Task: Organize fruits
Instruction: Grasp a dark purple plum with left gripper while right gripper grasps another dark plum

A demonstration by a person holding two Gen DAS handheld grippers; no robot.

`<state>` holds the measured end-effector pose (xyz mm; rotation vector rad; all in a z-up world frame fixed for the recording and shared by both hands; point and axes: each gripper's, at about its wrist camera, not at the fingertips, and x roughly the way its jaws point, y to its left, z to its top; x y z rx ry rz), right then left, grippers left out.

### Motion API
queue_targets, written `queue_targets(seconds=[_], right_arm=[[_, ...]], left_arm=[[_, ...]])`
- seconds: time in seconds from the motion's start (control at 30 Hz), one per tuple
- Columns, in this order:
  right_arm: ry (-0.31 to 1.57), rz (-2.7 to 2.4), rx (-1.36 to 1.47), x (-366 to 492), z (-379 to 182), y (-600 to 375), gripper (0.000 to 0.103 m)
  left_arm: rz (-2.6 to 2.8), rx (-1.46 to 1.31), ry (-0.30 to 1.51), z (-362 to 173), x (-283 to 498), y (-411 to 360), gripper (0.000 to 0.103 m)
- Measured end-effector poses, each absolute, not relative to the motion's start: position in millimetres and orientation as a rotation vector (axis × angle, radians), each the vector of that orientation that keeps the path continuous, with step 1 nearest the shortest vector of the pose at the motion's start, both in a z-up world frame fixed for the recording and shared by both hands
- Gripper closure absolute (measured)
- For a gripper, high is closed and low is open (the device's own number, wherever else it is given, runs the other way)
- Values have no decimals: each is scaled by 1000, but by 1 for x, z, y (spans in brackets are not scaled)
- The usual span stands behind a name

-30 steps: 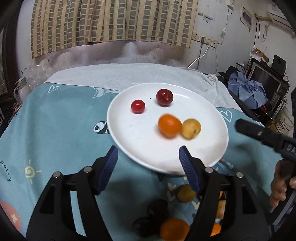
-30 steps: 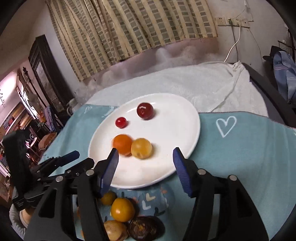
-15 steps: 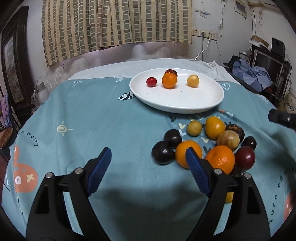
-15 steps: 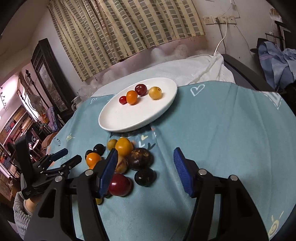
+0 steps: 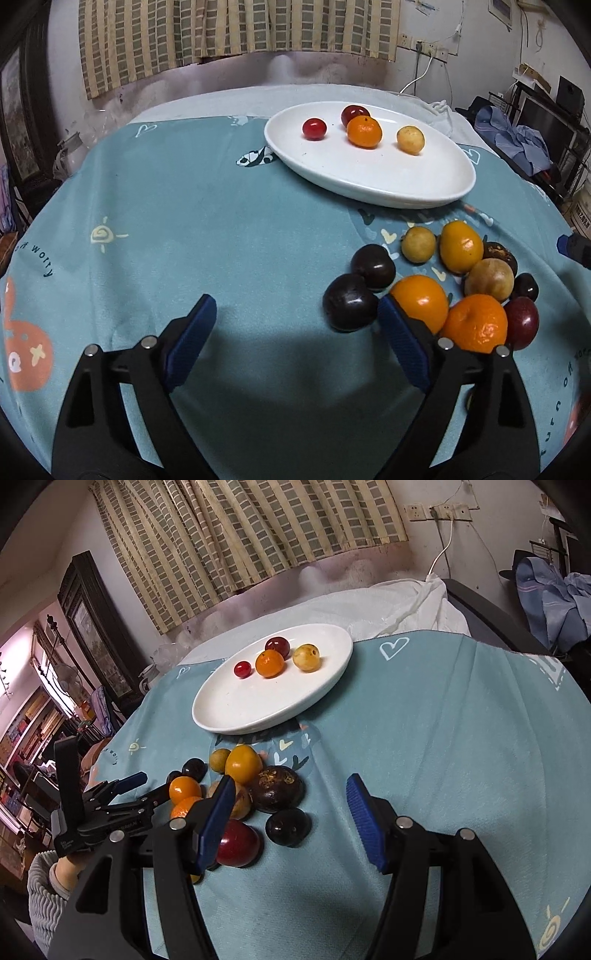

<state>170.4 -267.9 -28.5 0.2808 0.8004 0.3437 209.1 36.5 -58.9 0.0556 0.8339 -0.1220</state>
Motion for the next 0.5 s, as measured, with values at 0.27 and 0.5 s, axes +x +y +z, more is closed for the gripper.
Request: queue_targets(seconds=[0.27, 0.5], right_arm=[[795, 343, 293, 169, -27, -272, 40], [789, 349, 286, 168, -27, -270, 40]], left_arm=[[-37, 47, 743, -43, 192, 56, 12], [-96, 163, 779, -55, 195, 29, 23]])
